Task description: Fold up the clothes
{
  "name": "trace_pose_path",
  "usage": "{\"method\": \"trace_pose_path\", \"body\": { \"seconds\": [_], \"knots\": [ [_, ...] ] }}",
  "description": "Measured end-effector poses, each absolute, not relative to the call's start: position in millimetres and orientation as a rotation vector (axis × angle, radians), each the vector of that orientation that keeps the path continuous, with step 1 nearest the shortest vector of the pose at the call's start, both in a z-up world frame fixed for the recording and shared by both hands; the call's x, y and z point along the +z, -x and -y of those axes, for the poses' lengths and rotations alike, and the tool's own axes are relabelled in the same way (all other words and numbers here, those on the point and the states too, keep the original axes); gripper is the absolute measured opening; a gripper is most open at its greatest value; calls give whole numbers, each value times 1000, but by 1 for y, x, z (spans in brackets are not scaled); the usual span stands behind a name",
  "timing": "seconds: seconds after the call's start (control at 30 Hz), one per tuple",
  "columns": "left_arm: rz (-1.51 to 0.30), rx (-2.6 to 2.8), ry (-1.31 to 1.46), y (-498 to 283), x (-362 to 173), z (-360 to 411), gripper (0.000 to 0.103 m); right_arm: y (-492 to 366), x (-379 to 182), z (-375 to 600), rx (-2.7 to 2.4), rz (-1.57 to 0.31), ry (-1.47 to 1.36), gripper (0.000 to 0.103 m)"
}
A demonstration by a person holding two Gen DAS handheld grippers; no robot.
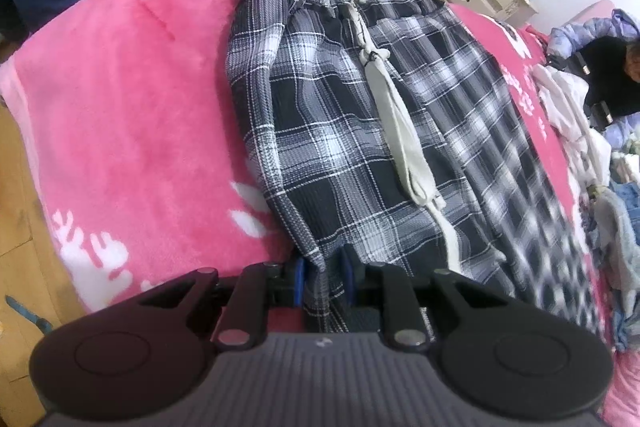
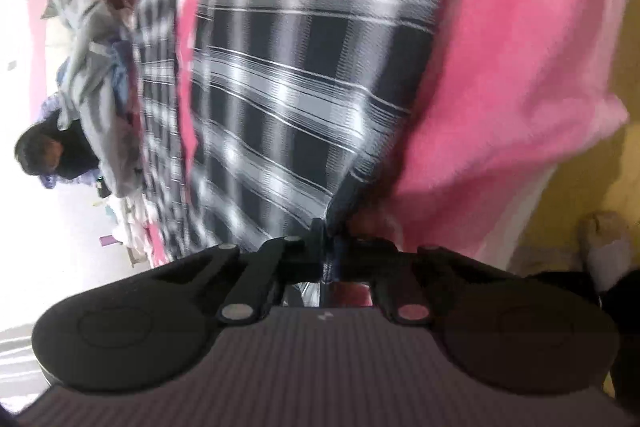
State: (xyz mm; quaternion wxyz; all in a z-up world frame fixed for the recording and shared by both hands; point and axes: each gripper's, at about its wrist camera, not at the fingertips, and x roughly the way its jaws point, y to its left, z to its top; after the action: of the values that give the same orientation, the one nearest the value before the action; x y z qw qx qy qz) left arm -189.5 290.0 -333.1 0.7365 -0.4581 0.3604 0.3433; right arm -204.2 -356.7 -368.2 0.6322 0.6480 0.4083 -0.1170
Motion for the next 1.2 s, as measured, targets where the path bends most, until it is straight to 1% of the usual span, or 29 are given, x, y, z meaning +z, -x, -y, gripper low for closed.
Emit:
{"method": "trace_pose_path", "body": {
  "seconds": [0.03,0.2,0.3,0.37,0.4,0.43,0.6,0.87,1.2],
  "knots": [
    [-784,752,1021,191,-332,-293,23,202,-367,358,-263,-934,-1481,2],
    [-706,805,1042,193,-322,-310,24,190,-365,361,-241,-947,-1469,2],
    [-708,834,1033,185,-323,-318,24,186,-364,362,-222,-943,-1459,2],
    [-731,858,1031,179,-326,-320,17,184,-362,363,-208,-936,-1451,2],
    [-742,872,1026,176,-326,-320,11,183,-361,363,-201,-932,-1447,2],
    [-748,876,1017,174,-324,-319,7,182,-360,364,-194,-928,-1443,2],
    [-724,877,944,160,-293,-305,6,176,-355,365,-159,-908,-1424,2],
    [-669,827,918,124,-239,-298,6,149,-323,377,-92,-804,-1403,2],
    [-646,731,840,57,-222,-299,6,80,-292,386,-60,-722,-1312,2]
  ]
}}
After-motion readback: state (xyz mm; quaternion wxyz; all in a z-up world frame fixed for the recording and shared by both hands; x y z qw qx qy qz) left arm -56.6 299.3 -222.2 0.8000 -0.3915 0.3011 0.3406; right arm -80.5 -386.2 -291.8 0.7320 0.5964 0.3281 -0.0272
